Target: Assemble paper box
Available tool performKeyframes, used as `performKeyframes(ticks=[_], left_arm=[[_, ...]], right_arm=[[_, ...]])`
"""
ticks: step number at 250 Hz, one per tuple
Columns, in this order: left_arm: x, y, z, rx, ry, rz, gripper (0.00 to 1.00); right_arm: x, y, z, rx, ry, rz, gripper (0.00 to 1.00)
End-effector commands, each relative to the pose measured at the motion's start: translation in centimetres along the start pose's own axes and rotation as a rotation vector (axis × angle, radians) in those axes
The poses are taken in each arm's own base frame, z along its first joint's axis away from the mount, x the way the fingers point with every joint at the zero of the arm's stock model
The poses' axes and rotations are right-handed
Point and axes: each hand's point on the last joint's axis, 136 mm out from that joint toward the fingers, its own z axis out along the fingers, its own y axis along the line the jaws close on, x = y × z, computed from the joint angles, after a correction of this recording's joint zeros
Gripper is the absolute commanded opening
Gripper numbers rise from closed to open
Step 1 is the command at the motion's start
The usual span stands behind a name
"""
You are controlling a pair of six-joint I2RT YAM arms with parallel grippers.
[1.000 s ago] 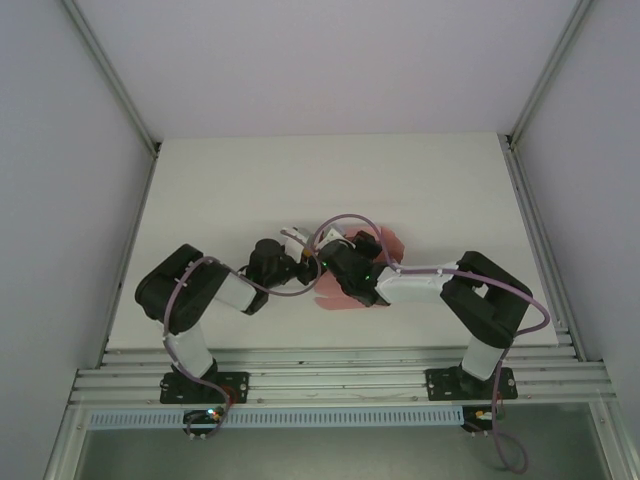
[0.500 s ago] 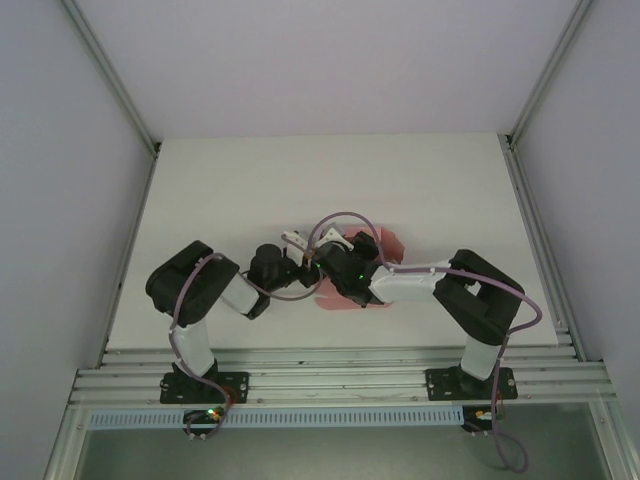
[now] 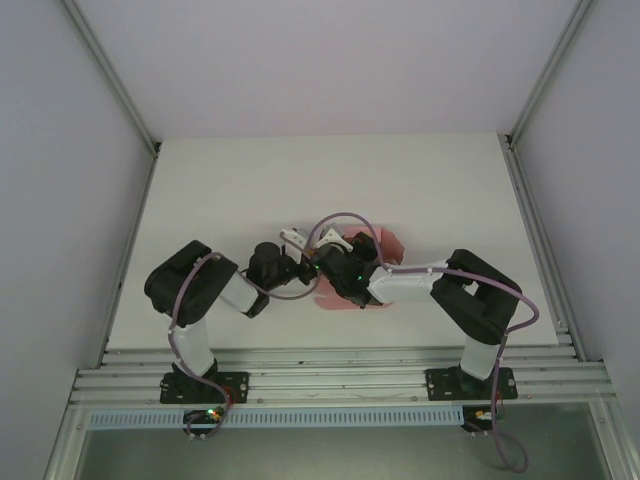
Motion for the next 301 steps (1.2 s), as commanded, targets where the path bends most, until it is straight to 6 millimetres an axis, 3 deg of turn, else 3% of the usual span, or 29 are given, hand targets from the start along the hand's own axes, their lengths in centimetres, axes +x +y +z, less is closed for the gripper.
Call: performKeyframes(ticks=[1,33,84,130,162,230,301], left_arm=[[-1.5,0.5,1.0,-0.007,-0.047,0.011,0.44],[-1.9,0.8,1.2,-0.032,-0.056,0.017,0.4],[-1.3,1.6,0.5,-0.12,-0.064,0.041,0.19],[-1.3,1.5,0.4,-0.145,-0.068,0.064,0.13],[-1.5,1.5,0.4,-0.145,-0.075,0.058,0.01],[-1.5,1.2,0.4,-0.131,-0.074,0.069,0.0],[-1.6,1.1,0.6,-0.125,-0.073,0.078,0.0]], right_arm=[[2.4,5.0,-0.5,-0.194,0.037,-0.082,0.0],[2.6,5.2,-0.6,-0.202,0.047,-0.083,0.0],[2.7,4.9,-0.8,-0.206,0.062,-0.07,0.0],[2.5,4.4,-1.1,-0.217,0.059,-0.035,0.03],[2.0,3.8,-1.5,-0.225,0.048,0.012,0.14],[0.5,0.1,-3.7,-0.27,-0.04,0.23,0.48],[-0.9,-1.2,-6.7,-0.543,-0.18,0.391,0.72]])
